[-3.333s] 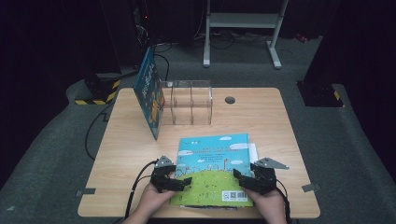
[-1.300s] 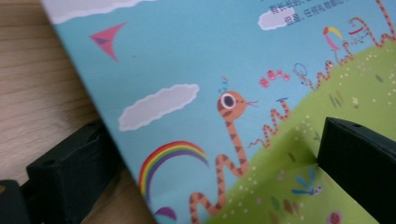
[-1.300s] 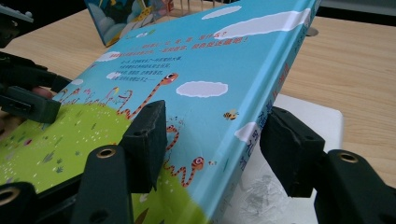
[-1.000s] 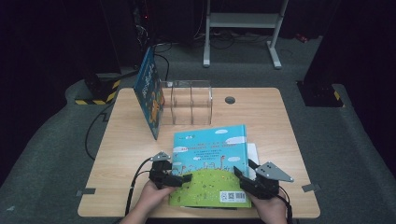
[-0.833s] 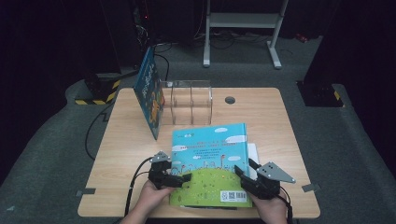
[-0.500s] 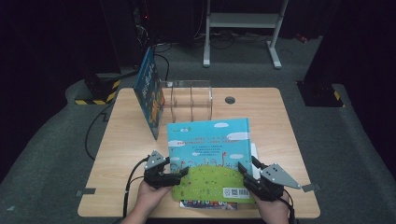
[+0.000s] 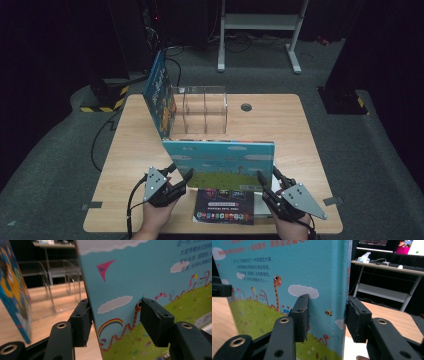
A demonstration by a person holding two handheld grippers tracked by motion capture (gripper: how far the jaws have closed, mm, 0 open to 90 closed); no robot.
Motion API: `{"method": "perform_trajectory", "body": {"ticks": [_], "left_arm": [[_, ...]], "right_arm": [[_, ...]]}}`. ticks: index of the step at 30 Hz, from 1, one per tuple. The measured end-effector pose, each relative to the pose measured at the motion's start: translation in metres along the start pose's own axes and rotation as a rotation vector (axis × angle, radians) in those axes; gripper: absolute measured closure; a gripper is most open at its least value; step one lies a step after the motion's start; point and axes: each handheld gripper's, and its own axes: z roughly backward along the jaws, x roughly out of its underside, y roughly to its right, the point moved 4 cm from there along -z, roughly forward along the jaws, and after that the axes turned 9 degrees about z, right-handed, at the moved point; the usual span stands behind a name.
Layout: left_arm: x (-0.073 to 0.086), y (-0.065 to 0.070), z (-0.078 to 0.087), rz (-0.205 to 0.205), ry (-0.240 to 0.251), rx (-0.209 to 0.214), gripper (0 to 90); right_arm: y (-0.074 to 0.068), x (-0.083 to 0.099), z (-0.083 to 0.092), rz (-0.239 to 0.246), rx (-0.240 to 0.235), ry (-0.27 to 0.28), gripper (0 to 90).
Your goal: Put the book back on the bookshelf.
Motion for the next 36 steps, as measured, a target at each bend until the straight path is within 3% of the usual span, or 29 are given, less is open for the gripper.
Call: {"method": "perform_trajectory", "body": {"ticks": [6,22,29,36], "left_arm": [[0.000,0.000,-0.001,-0.002,0.006,0.003,43.8],[0.001,-0.001,-0.003,-0.004,0.012,0.007,43.6],[0.006,-0.007,-0.002,0.004,0.011,0.023,43.4],[0.012,-0.010,-0.002,-0.002,-0.025,-0.003,37.7]], "right_arm": [[0.001,0.001,-0.001,-0.022,0.003,-0.006,56.4],[0.001,0.002,-0.002,-0.022,0.012,-0.004,56.0],[-0.002,0.001,-0.002,-0.015,-0.006,0.010,55.7],[-0.008,-0.002,-0.002,-0.001,-0.042,0.022,52.8]]}}
